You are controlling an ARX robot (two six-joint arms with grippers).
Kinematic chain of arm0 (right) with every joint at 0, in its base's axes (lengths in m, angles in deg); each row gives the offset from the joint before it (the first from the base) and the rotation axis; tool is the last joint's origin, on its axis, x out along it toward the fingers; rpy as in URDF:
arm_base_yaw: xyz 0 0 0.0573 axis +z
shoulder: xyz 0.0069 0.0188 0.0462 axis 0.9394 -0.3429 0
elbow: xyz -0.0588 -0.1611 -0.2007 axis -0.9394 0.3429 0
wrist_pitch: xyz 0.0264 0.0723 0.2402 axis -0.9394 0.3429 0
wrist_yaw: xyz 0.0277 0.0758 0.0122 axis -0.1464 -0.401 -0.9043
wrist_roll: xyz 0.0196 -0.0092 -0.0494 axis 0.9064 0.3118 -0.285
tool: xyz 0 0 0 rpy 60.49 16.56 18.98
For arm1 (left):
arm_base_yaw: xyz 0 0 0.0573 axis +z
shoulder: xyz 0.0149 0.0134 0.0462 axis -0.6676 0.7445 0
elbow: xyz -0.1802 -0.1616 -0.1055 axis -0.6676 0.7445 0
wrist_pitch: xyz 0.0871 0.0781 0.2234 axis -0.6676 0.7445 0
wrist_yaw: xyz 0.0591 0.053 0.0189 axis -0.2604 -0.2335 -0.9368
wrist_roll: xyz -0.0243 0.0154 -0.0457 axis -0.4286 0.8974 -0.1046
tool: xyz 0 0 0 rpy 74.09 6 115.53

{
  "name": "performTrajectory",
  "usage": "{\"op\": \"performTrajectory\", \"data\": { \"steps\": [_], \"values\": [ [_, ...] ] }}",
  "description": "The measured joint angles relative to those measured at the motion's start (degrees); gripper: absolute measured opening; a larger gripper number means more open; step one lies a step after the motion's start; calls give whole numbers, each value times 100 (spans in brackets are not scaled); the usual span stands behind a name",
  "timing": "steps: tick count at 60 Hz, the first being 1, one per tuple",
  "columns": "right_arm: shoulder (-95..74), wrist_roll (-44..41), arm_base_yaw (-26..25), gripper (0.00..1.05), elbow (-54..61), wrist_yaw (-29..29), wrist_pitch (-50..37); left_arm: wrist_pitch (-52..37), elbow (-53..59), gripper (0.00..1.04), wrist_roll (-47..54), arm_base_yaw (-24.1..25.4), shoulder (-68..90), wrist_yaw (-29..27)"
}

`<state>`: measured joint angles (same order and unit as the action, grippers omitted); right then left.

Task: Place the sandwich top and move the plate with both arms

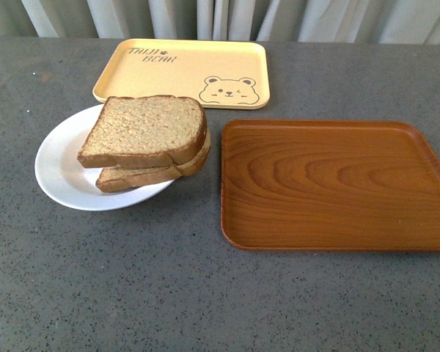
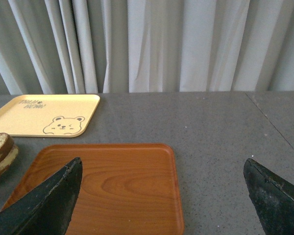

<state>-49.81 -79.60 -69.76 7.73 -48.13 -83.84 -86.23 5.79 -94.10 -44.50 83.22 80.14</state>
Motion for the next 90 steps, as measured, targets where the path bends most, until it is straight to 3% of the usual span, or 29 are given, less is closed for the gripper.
{"op": "performTrajectory", "data": {
  "steps": [16, 37, 90],
  "values": [
    [0, 0, 0, 96, 0, 2, 0, -1099, -560, 96, -431, 254, 2492, 35],
    [0, 0, 0, 96, 0, 0, 0, -1707, -721, 96, -732, 544, 3738, -2],
    [0, 0, 0, 96, 0, 0, 0, -2105, -1458, 96, -1504, -216, 5294, -114]
  ]
}}
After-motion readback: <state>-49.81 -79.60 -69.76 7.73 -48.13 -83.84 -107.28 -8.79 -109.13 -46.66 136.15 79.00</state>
